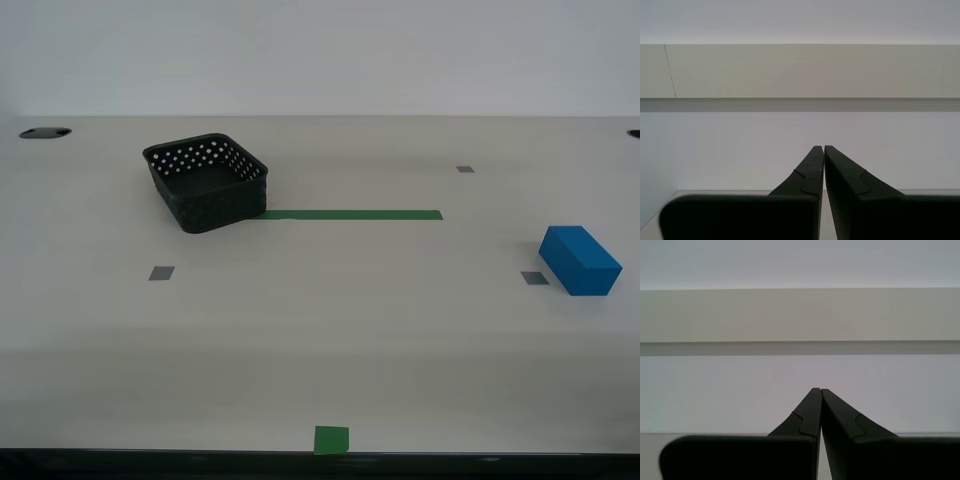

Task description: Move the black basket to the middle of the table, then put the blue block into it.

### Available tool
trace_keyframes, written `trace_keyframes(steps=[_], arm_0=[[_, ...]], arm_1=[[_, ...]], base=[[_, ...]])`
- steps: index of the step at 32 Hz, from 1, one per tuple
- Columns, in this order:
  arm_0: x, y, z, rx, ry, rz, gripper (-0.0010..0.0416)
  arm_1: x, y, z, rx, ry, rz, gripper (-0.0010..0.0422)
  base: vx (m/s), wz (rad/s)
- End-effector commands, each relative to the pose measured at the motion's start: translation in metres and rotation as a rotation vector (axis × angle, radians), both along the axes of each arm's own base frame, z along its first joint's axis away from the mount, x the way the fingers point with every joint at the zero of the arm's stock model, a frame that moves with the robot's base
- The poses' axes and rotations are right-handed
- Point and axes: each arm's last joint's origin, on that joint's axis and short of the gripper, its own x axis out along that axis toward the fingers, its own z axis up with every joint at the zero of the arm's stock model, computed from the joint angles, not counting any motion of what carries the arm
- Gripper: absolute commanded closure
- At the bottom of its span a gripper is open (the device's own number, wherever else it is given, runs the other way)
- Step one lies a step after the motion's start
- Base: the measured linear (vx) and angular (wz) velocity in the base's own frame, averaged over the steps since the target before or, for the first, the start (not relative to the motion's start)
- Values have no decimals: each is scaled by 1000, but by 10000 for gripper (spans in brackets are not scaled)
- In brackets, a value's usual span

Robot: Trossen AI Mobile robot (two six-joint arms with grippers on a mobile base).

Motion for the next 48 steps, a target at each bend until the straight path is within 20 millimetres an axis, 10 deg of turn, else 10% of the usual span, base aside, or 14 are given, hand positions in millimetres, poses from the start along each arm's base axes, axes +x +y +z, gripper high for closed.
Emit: trace_keyframes(steps=[1, 28, 39, 48], arm_0=[[0, 0, 1, 1, -4, 0, 405], [0, 0, 0, 1, 2, 1, 405], [0, 1, -9, 55, 95, 8, 405], [0, 2, -11, 58, 116, 12, 405]], arm_1=[[0, 0, 1, 1, -6, -1, 412], [1, 0, 5, -92, 0, -10, 412], [17, 1, -7, -253, 634, 91, 412], [71, -5, -29, -376, 926, 34, 412]], base=[[0, 0], [0, 0], [0, 0], [0, 0]])
